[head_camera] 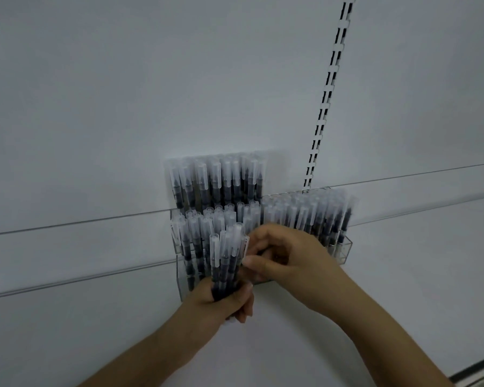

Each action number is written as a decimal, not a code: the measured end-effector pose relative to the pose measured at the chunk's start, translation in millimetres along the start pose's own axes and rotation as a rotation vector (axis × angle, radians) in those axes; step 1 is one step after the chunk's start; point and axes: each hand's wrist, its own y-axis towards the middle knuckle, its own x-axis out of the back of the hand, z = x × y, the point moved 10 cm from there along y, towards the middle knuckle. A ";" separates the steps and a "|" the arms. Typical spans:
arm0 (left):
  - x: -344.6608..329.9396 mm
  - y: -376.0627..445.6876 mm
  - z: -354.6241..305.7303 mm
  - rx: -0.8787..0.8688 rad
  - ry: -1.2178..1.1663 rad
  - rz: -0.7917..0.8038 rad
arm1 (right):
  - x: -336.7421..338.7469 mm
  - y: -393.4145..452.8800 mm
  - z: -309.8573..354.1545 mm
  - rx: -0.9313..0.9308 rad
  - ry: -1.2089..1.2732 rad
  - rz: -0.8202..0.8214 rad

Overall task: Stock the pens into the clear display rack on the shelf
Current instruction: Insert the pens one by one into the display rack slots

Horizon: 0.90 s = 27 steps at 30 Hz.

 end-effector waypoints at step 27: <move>-4.7 2.2 -1.4 0.011 0.015 0.024 | 17.5 3.0 21.9 0.093 0.001 -0.022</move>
